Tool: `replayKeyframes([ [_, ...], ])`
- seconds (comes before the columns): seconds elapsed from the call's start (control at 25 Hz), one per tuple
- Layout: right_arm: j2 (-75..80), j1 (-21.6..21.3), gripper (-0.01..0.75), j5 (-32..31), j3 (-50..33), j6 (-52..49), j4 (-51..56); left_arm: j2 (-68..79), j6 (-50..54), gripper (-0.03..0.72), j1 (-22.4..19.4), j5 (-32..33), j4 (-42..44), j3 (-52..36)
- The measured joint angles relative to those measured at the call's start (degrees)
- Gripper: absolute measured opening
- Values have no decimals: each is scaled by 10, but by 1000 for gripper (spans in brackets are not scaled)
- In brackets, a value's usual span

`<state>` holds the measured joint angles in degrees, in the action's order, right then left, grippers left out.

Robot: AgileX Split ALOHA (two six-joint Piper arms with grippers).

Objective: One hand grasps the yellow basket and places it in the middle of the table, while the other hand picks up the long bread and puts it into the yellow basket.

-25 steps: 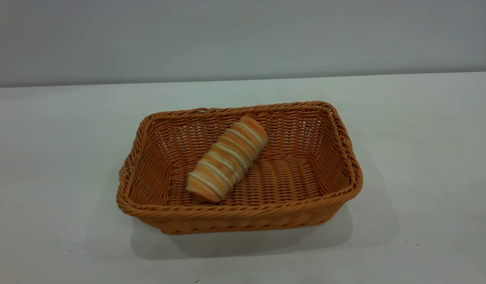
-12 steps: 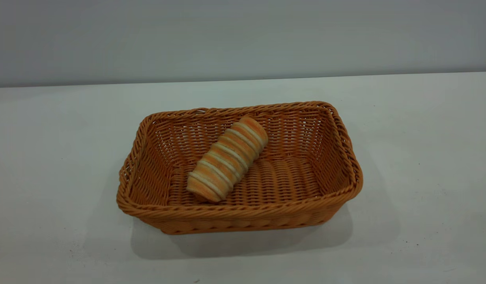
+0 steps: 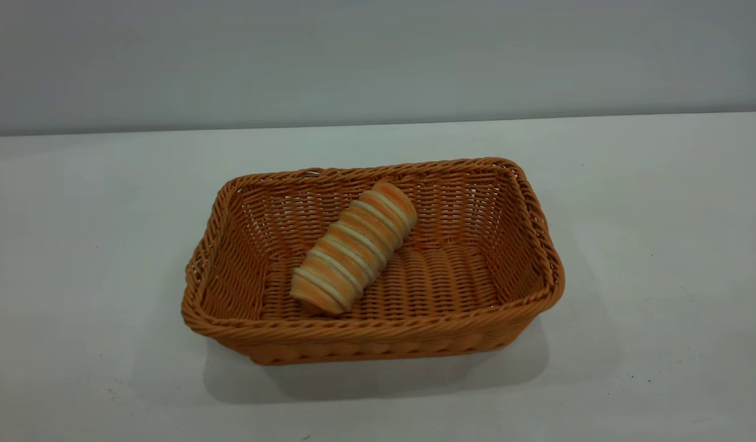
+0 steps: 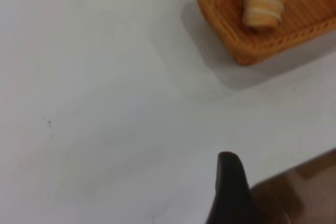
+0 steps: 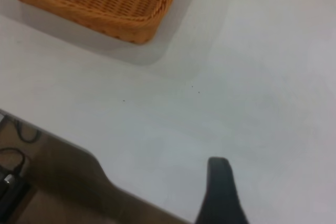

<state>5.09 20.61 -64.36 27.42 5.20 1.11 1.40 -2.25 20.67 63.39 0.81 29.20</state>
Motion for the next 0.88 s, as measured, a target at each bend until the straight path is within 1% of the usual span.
replayKeyframes([
  [0.24, 0, 0, 535, 0, 0, 0, 0, -2, 3, 562, 0, 24, 1, -3],
  [0.88, 0, 0, 534, 0, 0, 0, 0, -2, 8, 562, 0, 18, 1, -12],
])
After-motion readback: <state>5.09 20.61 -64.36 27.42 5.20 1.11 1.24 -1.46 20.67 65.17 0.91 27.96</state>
